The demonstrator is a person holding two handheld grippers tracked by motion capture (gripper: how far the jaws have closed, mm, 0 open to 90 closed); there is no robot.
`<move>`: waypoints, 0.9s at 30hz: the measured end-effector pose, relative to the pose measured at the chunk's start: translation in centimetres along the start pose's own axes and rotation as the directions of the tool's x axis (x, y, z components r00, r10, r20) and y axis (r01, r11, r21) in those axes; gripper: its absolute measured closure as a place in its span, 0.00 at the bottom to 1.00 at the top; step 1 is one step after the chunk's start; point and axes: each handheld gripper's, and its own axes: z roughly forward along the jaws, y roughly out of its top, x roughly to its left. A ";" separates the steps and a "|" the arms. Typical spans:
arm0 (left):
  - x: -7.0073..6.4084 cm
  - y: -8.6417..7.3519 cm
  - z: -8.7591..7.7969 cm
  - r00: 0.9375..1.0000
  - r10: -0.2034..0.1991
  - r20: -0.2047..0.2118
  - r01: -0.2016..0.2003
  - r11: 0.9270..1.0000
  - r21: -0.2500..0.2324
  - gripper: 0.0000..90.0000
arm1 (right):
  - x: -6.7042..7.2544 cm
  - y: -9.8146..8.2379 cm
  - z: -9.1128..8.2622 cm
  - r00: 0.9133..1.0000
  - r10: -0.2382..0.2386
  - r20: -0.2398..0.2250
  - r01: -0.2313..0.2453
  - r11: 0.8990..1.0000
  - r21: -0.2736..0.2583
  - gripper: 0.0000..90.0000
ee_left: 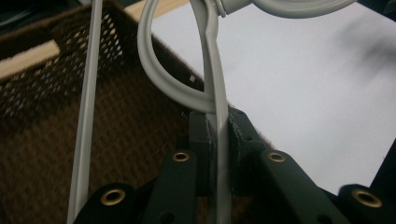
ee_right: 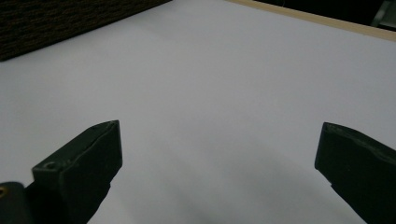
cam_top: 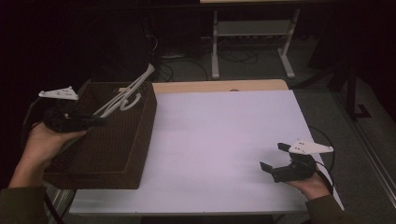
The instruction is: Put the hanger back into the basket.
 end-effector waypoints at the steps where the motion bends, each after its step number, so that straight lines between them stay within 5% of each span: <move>1: 0.2 -0.4 -0.1 1.000 -0.003 -0.001 0.003 1.000 0.006 0.91 | 0.0 0.0 0.0 1.000 -0.002 0.001 0.002 1.000 0.001 0.00; 12: 1.9 -3.4 0.0 1.000 -0.025 0.002 0.025 0.996 0.086 0.91 | 0.0 0.1 0.1 1.000 -0.005 0.009 0.005 1.000 0.007 0.00; 27: 3.5 -4.0 2.7 0.999 -0.044 0.016 0.040 0.983 0.180 0.91 | -0.1 0.0 0.1 1.000 -0.004 0.014 0.004 1.000 0.003 0.00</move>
